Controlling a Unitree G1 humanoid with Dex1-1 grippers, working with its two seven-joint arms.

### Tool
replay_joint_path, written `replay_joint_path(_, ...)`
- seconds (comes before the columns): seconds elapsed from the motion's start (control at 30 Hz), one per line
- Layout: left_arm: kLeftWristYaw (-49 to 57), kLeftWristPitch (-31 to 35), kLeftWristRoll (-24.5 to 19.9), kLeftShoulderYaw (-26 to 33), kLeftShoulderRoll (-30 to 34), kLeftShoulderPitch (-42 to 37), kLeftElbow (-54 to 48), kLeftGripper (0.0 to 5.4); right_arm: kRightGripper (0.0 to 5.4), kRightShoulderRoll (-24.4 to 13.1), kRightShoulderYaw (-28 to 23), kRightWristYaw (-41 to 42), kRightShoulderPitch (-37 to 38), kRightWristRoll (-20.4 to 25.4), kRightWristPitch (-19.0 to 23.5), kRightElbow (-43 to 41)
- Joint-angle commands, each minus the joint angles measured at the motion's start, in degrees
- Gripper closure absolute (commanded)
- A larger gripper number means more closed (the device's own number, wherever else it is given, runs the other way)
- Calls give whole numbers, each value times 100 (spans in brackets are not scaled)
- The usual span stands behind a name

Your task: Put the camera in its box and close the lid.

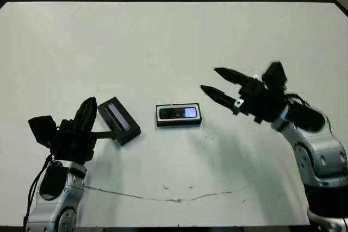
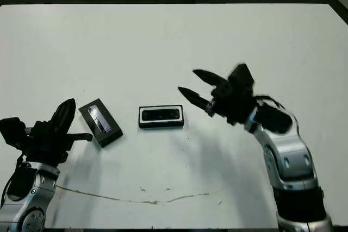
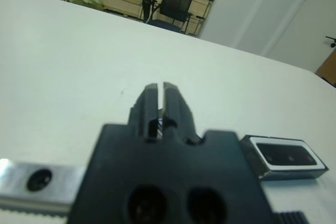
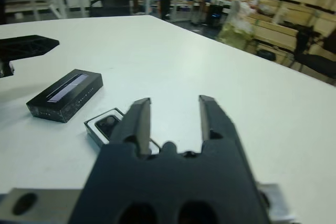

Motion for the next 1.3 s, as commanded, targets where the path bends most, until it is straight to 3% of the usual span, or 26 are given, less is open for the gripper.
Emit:
replay_joint_path(0.03, 26, 77, 39, 6, 34, 73, 20, 540, 426, 154, -135, -228, 580, 123, -328, -46)
replay_joint_path(0.2, -8, 62, 99, 36, 114, 93, -15, 540, 538, 324, -236, -486, 1106, 310, -594, -55)
replay_joint_path(0.53, -162, 1192, -447, 769, 965, -41, -415, 540, 538, 265, -380, -607, 1477, 445, -807, -220)
replay_joint_path(0.7, -290, 1909, -962, 1185, 1466, -150, -543, 540, 538, 394, -376, -976, 1623, 567, -586, -410)
replay_joint_path(0.83, -507, 2153, -823, 1255, 2044, -152, -640, 540, 538, 299, -329, -1203, 1740, 495, -434, -652)
replay_joint_path(1.0, -762, 2686, -1058, 1410, 2586, -303, -699, 540, 538, 246, -341, -1247, 1749, 522, -454, -650)
replay_joint_path(1.17, -993, 3758, -1369, 1482, 3324, -802, -586, 540, 538, 237, -357, -1202, 1730, 658, -430, -618)
replay_joint_path(1.3, -1027, 5017, -1613, 1269, 3860, -1639, -304, 540, 538, 204, -348, -1232, 1728, 664, -376, -599)
